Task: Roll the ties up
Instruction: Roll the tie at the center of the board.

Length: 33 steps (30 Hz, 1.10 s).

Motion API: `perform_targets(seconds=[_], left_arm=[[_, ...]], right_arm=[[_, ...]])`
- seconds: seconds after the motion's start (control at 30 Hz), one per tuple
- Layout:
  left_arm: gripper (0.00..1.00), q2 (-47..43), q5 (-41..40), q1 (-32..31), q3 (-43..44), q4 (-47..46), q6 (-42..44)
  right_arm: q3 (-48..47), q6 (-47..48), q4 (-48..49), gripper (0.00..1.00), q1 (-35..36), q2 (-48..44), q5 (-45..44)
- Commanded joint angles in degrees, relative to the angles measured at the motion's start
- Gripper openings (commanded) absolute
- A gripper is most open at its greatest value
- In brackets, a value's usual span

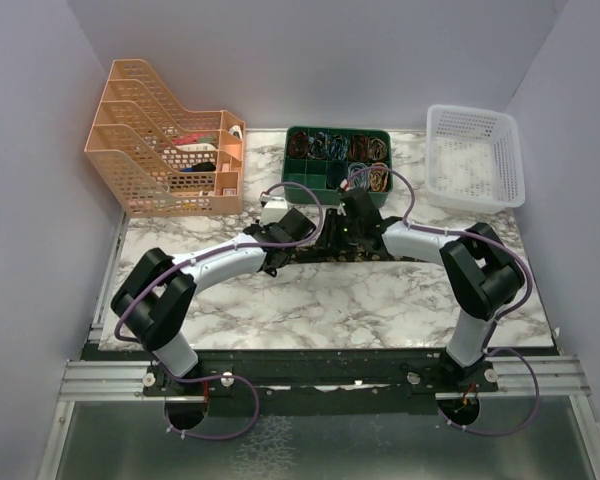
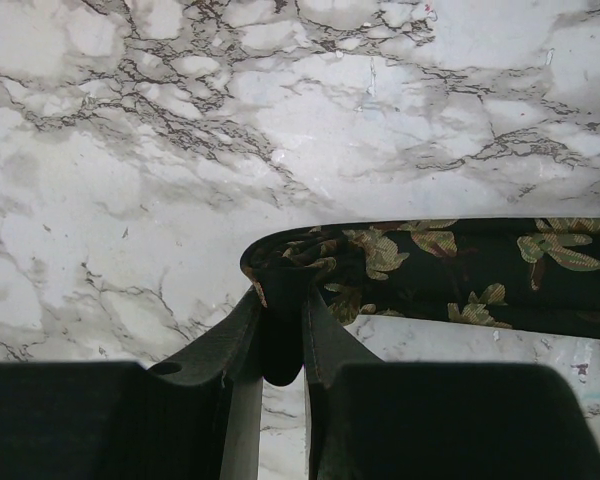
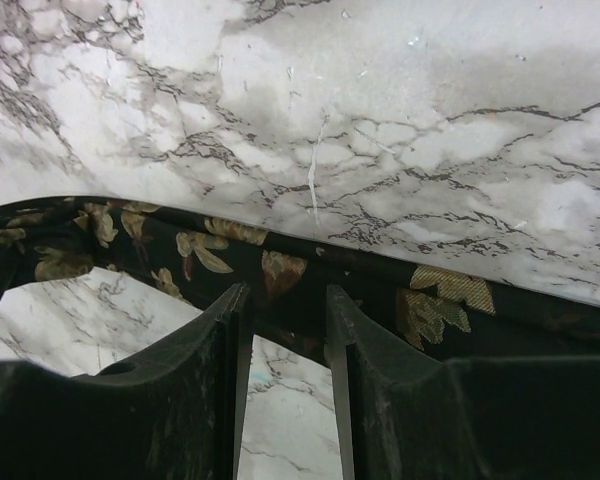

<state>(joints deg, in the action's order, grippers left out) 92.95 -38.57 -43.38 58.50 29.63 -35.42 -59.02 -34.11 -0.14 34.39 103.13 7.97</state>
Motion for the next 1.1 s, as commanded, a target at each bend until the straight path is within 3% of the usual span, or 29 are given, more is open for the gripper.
perform_targets(seconds=[0.0,0.3,0.67,1.07], left_arm=[[0.0,1.47,-4.29,-1.37,1.19,1.08,-0.86],[0.0,5.72,-8.33,-4.1,3.87,1.96,-1.14],[0.0,11.16,-7.16,-7.23,8.61,2.85,0.61],[0.09,10.74,-7.22,-7.28,7.62,2.8,1.03]], right_arm=[[-1.16,1.72,-2.22,0.4,-0.27,2.16,2.08],[0.11,0.63,-1.37,0.39,-0.29,2.92,3.01],[0.99,-0.65,-0.83,0.39,-0.28,3.04,2.26],[0.9,-0.09,-2.19,0.4,-0.38,0.32,0.66]])
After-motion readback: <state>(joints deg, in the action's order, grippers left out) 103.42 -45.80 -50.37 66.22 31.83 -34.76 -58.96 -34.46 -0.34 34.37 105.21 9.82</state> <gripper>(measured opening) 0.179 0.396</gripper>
